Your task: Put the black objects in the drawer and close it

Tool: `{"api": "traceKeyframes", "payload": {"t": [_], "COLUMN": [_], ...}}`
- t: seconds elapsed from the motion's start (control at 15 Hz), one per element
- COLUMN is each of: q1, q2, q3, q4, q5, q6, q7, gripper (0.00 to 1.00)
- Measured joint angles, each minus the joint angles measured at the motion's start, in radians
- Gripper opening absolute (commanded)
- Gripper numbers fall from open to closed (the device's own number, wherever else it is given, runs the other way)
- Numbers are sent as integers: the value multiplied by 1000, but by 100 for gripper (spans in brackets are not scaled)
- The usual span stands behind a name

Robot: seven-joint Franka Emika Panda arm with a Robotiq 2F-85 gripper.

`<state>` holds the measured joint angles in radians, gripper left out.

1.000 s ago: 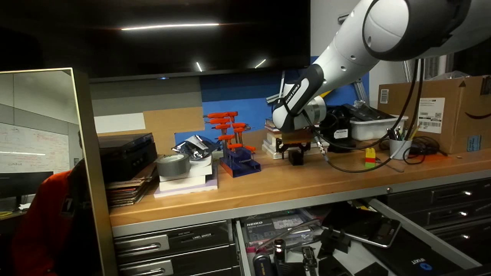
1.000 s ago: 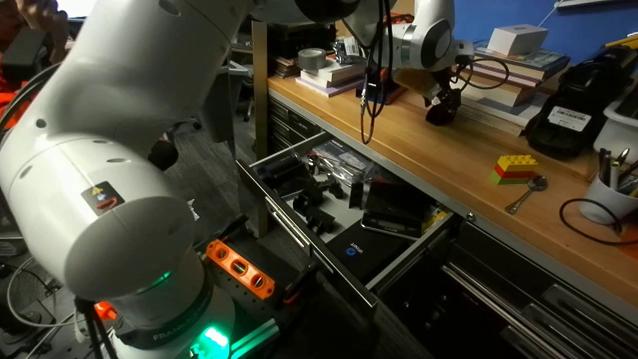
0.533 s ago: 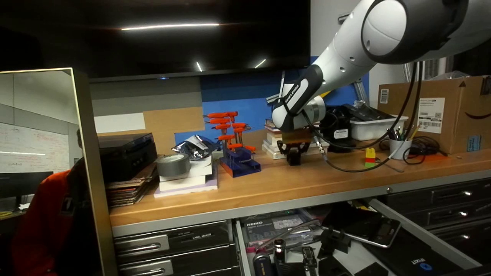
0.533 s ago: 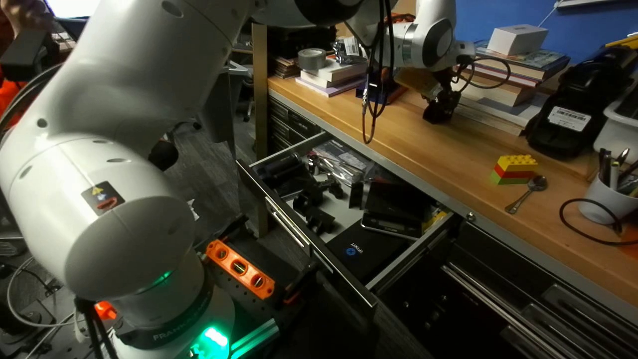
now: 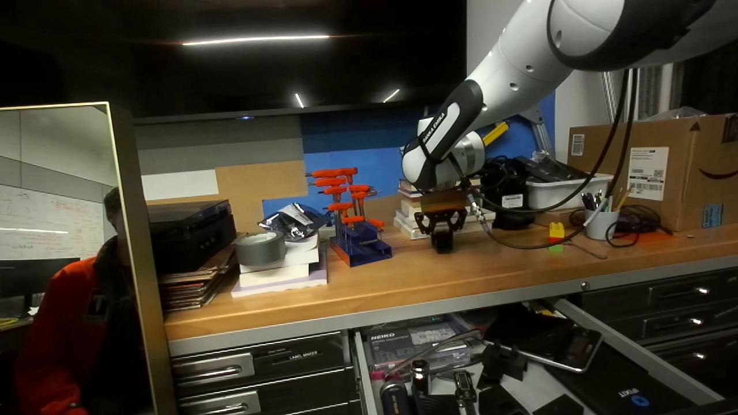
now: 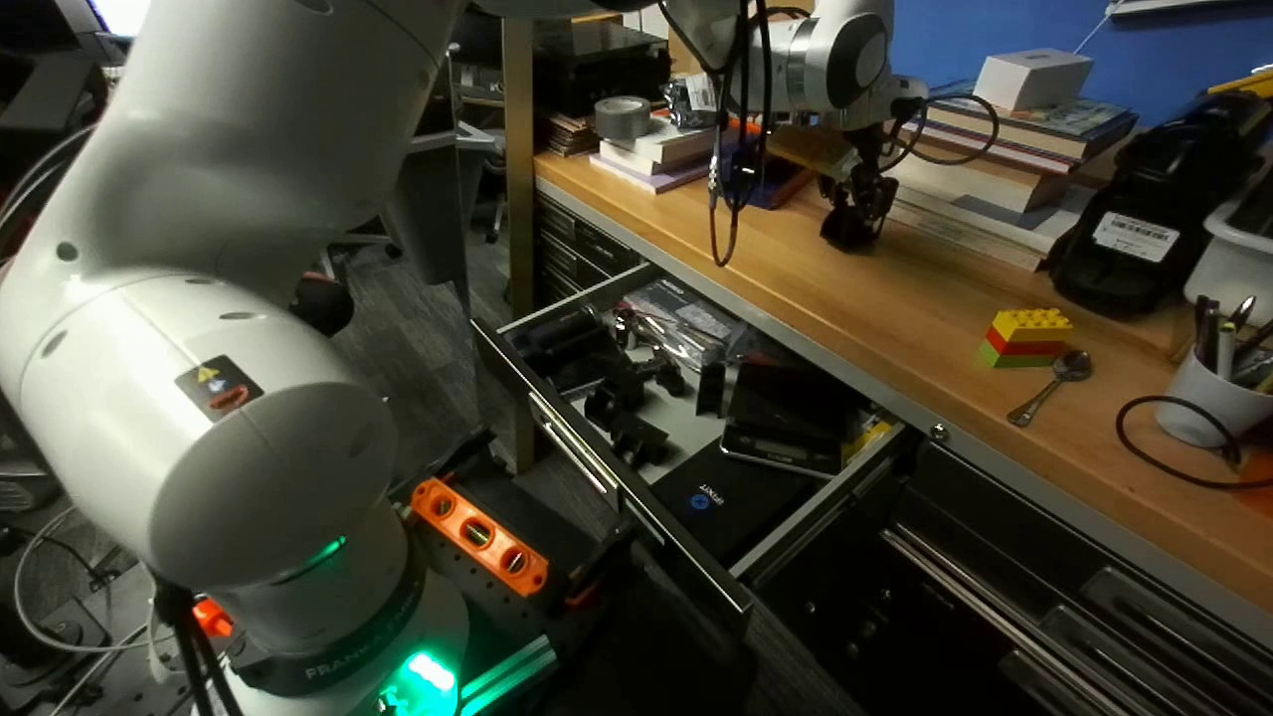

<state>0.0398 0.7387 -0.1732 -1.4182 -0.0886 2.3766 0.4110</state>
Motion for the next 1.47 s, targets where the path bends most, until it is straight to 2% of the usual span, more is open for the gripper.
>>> {"api": "traceKeyframes", "payload": {"t": [0.4,0.73,1.13,1.47], "q1": [64,92,91,58], "q2": [-209,-401,-593,-667], "q3": [0,0,4,29], "q4": [-280,-532,-806,-948], "q5": [-11,-52,-118,-129], "q6": [-1,-1,0,6], "q7": [37,104,240,321], "gripper": [25,25,25,25]}}
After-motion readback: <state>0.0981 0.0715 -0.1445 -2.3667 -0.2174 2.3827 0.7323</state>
